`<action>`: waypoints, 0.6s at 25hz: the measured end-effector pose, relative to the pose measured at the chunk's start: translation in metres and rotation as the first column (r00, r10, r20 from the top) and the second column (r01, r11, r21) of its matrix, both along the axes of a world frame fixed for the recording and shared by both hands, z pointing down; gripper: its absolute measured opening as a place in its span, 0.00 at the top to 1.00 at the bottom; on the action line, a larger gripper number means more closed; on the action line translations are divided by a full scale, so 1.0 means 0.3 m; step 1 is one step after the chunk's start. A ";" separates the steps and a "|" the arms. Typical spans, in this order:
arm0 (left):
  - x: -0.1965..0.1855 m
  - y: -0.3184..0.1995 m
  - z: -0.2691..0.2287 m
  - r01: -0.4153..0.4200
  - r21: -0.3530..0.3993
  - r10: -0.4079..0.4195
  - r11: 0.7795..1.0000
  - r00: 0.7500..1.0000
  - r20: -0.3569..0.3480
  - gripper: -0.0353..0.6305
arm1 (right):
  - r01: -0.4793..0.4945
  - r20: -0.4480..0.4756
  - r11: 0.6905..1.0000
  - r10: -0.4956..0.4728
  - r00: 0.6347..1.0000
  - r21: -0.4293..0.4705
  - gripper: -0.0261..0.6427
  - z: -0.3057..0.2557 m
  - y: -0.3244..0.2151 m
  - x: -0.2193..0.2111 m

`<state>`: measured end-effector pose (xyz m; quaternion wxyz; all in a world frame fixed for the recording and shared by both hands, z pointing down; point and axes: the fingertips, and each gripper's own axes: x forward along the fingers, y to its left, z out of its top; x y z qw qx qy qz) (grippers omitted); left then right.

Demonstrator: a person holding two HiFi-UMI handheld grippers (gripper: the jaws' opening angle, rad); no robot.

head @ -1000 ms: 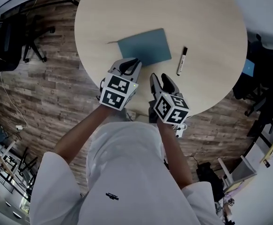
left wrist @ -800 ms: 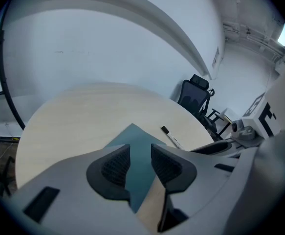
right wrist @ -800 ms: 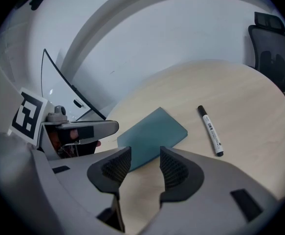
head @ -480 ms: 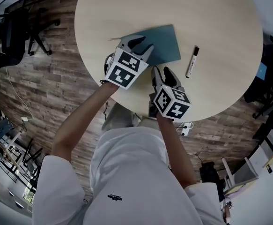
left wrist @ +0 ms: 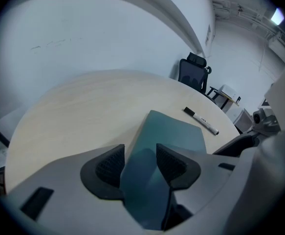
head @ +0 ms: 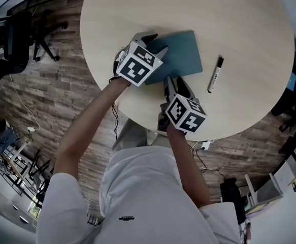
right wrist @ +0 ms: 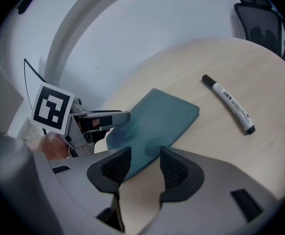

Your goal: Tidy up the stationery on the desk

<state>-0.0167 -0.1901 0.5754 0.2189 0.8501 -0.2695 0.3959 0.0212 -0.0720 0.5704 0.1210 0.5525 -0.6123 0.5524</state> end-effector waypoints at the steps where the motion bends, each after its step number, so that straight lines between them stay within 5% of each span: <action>1: 0.002 0.001 0.014 -0.019 -0.007 0.019 1.000 1.000 0.006 0.65 | -0.004 0.003 1.000 0.004 1.000 -0.005 0.69 0.007 -0.002 -0.001; 7: 0.006 -0.005 0.039 -0.100 -0.081 0.100 0.992 0.995 -0.007 0.63 | -0.043 0.007 0.999 0.043 0.999 -0.031 0.69 0.029 -0.014 0.001; 15: 0.007 0.002 0.036 -0.084 -0.105 0.078 0.991 0.995 -0.055 0.63 | -0.087 0.044 0.993 0.090 0.995 -0.076 0.69 0.047 -0.001 -0.008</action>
